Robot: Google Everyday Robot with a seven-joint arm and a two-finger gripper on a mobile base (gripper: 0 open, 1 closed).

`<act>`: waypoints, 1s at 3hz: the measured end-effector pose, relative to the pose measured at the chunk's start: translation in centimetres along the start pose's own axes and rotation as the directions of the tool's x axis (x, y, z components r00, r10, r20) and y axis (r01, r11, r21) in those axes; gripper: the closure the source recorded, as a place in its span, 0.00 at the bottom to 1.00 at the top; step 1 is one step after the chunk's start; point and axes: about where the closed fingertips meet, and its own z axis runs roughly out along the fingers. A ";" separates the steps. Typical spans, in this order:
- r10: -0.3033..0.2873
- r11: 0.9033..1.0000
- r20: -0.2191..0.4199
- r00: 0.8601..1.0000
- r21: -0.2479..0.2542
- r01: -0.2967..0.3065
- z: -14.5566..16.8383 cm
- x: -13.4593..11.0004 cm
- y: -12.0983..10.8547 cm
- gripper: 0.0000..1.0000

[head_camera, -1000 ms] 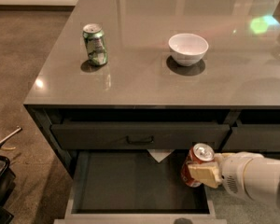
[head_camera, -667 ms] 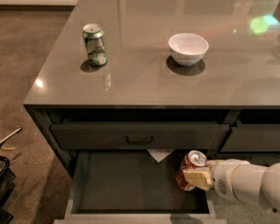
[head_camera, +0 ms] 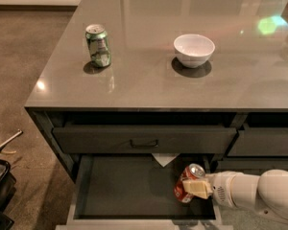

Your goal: Place coke can into middle drawer

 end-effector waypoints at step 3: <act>0.075 0.996 -0.031 0.997 -0.052 -0.076 2.9 2.3 -2.8 1.00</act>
Offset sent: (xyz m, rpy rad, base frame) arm 0.0014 -0.0017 -0.0192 0.0146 0.0513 0.0175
